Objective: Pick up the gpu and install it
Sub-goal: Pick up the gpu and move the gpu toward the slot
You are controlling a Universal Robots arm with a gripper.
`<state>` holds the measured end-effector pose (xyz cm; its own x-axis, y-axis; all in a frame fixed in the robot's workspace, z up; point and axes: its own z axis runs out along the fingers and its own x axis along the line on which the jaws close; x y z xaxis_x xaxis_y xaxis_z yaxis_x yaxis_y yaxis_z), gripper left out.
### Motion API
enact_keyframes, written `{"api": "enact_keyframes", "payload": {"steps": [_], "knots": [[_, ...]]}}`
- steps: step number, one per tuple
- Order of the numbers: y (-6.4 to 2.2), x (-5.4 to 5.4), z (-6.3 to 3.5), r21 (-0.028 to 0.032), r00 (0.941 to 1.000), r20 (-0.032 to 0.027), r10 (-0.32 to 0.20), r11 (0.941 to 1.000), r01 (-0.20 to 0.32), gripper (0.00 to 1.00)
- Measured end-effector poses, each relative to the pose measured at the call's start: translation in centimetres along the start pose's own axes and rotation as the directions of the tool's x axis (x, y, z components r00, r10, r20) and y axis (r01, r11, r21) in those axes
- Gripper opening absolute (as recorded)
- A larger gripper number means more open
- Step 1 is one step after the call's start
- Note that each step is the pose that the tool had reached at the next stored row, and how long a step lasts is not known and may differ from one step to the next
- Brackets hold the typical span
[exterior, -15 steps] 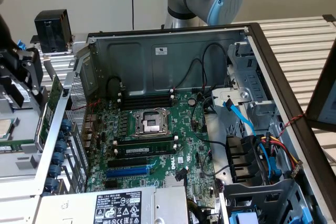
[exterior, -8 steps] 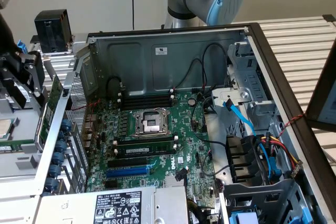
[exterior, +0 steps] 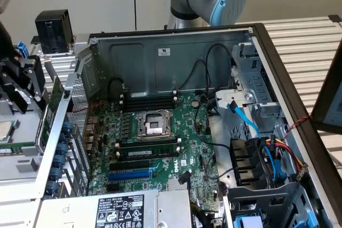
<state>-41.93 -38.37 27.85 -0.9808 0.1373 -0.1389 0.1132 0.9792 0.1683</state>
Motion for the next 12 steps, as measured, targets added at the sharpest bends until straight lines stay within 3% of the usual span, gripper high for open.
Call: {"api": "enact_keyframes", "payload": {"steps": [12], "knots": [[0.20,0.2,1.37,-0.0028,0.9999,0.0084,0.014,0.9999,-0.014,0.51]]}}
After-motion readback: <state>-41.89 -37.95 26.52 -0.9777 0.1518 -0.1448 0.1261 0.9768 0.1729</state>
